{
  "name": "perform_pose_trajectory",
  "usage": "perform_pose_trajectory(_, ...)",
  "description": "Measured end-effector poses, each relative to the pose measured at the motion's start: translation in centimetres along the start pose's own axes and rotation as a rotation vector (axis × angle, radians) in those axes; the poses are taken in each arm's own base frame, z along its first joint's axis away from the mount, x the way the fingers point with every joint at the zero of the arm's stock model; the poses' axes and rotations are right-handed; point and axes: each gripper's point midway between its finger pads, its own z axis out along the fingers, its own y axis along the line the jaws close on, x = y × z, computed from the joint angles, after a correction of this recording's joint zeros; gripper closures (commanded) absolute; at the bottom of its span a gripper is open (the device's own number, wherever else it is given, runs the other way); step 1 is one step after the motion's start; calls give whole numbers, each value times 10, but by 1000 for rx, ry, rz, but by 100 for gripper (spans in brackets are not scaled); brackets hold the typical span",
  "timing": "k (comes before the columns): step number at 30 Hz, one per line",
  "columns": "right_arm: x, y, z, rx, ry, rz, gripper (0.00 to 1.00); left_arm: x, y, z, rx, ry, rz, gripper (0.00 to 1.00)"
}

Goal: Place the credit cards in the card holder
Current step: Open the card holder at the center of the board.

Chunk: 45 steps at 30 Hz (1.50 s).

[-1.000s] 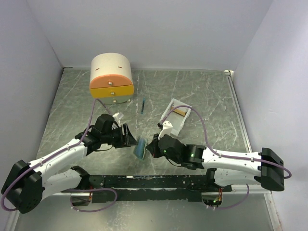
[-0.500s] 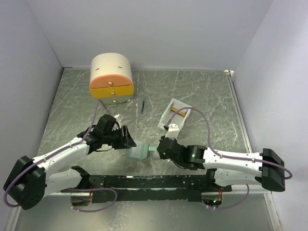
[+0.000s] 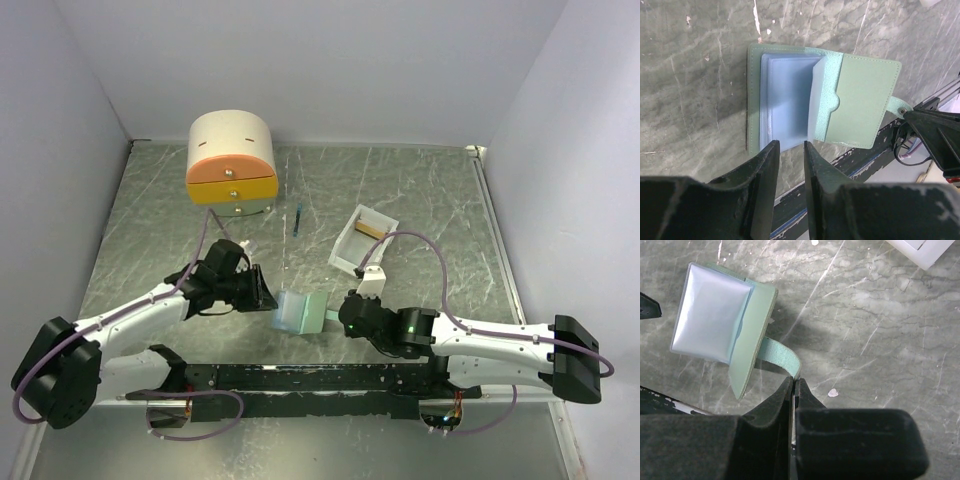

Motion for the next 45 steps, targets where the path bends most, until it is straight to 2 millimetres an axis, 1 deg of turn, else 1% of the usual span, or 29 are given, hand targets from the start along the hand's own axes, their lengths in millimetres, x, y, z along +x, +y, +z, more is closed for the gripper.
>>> perform_pose_trajectory(6, 1, 0, 1, 3, 3, -3, 100, 1, 2, 6, -3, 15, -4, 74)
perform_pose_trajectory(10, 0, 1, 1, 0, 0, 0, 100, 4, 2, 13, 5, 41, -10, 77)
perform_pose_trajectory(14, 0, 2, 1, -3, -2, 1, 100, 4, -9, 16, 62, 56, -10, 77)
perform_pose_trajectory(19, -1, 2, 2, -2, -6, 1, 100, 3, -31, 16, 187, 70, -7, 76)
perform_pose_trajectory(21, -1, 2, 2, -1, -6, -1, 100, 4, -37, 17, 227, 79, -9, 76)
perform_pose_trajectory(22, -1, 1, 2, -1, -6, -2, 97, 6, -39, 18, 244, 86, -13, 76)
perform_pose_trajectory(26, -1, 1, 2, 3, -4, -2, 76, 12, -43, 24, 286, 118, -29, 75)
perform_pose_trajectory(29, -2, 1, -1, 8, 2, -6, 67, 17, -49, 29, 312, 141, -27, 75)
perform_pose_trajectory(32, -13, 10, -8, -14, -8, 8, 66, 23, -55, 34, 324, 167, -17, 75)
perform_pose_trajectory(35, -27, 25, -18, -72, -26, 30, 66, 25, -62, 41, 331, 185, -1, 75)
perform_pose_trajectory(38, -36, 44, -25, -147, -30, 39, 66, 23, -69, 47, 343, 189, 11, 75)
perform_pose_trajectory(41, -35, 58, -26, -207, -16, 34, 65, 24, -71, 52, 348, 194, 16, 75)
perform_pose_trajectory(45, -30, 74, -21, -260, 13, 25, 65, 27, -70, 59, 343, 208, 16, 76)
